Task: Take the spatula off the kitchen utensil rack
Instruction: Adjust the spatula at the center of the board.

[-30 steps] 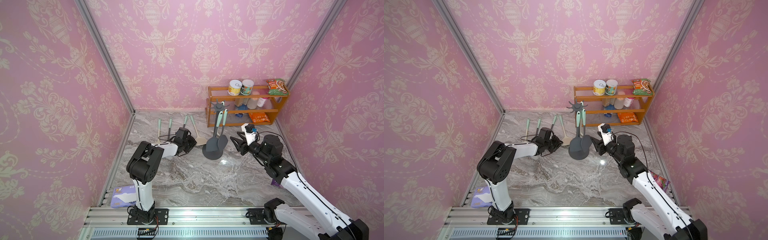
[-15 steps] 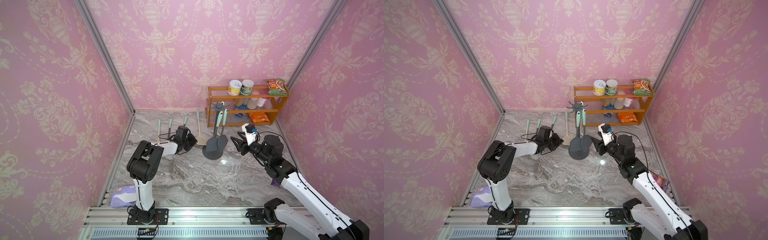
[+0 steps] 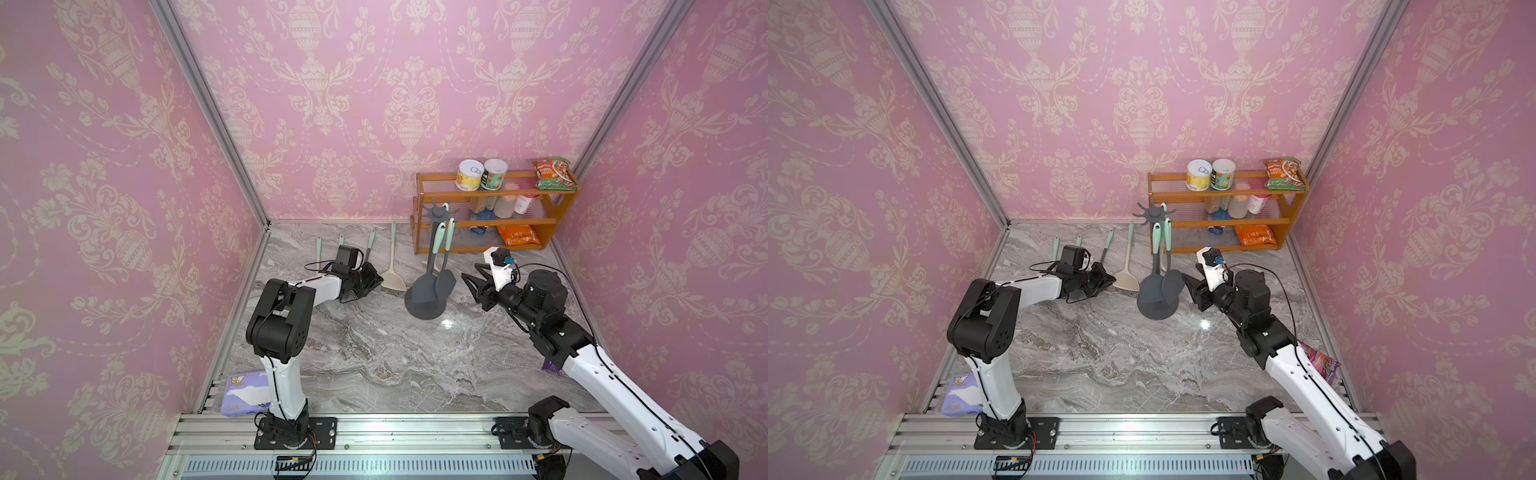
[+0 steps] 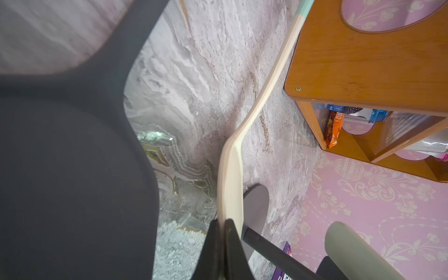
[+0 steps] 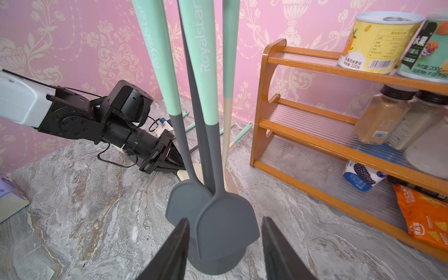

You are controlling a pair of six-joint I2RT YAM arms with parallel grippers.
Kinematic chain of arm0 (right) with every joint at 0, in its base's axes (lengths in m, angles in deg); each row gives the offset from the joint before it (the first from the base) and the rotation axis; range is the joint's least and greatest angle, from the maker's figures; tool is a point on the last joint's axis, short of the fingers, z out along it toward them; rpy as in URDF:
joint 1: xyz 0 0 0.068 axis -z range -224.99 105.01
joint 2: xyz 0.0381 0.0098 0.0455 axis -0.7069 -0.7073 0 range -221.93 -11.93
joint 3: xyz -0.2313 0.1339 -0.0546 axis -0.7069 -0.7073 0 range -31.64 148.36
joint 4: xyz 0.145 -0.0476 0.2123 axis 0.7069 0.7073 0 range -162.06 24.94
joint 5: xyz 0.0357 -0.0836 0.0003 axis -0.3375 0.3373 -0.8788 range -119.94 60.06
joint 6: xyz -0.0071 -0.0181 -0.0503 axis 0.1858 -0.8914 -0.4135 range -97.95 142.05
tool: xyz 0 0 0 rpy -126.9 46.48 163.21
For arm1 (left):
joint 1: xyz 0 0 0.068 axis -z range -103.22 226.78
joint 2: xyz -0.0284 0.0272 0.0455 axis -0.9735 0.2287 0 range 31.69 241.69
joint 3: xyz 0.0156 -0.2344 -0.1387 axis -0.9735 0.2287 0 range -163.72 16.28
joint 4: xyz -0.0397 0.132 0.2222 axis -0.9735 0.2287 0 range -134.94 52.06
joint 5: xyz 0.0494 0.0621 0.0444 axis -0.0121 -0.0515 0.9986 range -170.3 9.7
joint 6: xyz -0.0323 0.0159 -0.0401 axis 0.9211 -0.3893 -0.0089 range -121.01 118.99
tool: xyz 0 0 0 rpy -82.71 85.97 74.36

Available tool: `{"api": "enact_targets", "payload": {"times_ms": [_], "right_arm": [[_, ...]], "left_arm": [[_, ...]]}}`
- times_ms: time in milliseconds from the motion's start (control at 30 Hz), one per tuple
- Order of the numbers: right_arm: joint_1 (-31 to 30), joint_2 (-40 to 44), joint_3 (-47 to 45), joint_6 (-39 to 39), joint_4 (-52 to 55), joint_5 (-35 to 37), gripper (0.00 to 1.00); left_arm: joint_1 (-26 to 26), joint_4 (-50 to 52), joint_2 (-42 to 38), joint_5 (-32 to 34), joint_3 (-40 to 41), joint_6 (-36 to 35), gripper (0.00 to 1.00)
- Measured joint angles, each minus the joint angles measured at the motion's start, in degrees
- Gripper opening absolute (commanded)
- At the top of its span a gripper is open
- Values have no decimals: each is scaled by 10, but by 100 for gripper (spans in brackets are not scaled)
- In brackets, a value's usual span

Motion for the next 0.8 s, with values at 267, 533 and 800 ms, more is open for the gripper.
{"api": "enact_targets", "payload": {"times_ms": [267, 533, 800], "right_arm": [[0, 6, 0, 0, 5, 0, 51], [0, 8, 0, 0, 7, 0, 51], [0, 10, 0, 0, 7, 0, 51]], "left_arm": [[-3, 0, 2, -4, 0, 0, 0], [-4, -2, 2, -4, 3, 0, 0], [-7, -10, 2, -6, 12, 0, 12]]}}
